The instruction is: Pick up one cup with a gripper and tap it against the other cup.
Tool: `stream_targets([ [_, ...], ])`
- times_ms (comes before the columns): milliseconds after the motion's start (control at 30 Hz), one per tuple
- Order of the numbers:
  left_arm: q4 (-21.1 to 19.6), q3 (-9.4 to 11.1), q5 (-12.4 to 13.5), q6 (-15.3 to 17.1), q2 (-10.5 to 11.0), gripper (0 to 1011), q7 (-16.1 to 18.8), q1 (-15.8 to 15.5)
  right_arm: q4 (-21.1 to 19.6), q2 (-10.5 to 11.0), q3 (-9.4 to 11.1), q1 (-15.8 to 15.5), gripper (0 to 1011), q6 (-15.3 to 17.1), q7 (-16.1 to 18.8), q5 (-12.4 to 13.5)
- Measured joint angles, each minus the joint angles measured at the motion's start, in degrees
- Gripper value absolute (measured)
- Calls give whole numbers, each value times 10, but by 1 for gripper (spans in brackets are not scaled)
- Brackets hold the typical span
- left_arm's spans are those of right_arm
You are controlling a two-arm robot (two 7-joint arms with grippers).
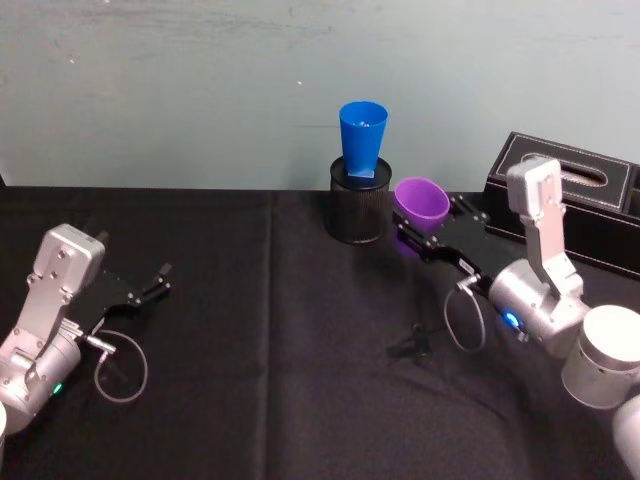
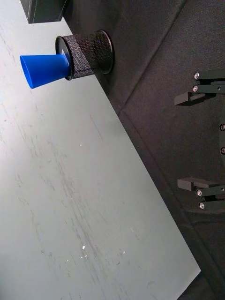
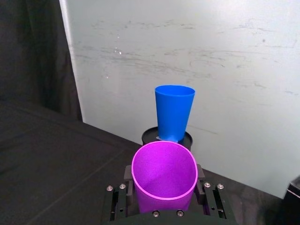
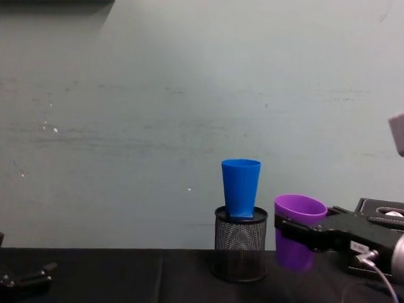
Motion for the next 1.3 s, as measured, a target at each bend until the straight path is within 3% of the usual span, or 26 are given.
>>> stream_targets([
  [400, 0, 0, 0, 0, 0, 1011, 0, 0, 104, -36, -12, 79, 734, -13, 7, -17],
  [900, 0, 0, 0, 0, 0, 1011, 0, 0, 171, -57, -10, 130, 734, -26, 11, -31],
  [1300, 0, 0, 0, 0, 0, 1011, 0, 0, 200, -67, -9, 152, 735, -35, 16, -40],
])
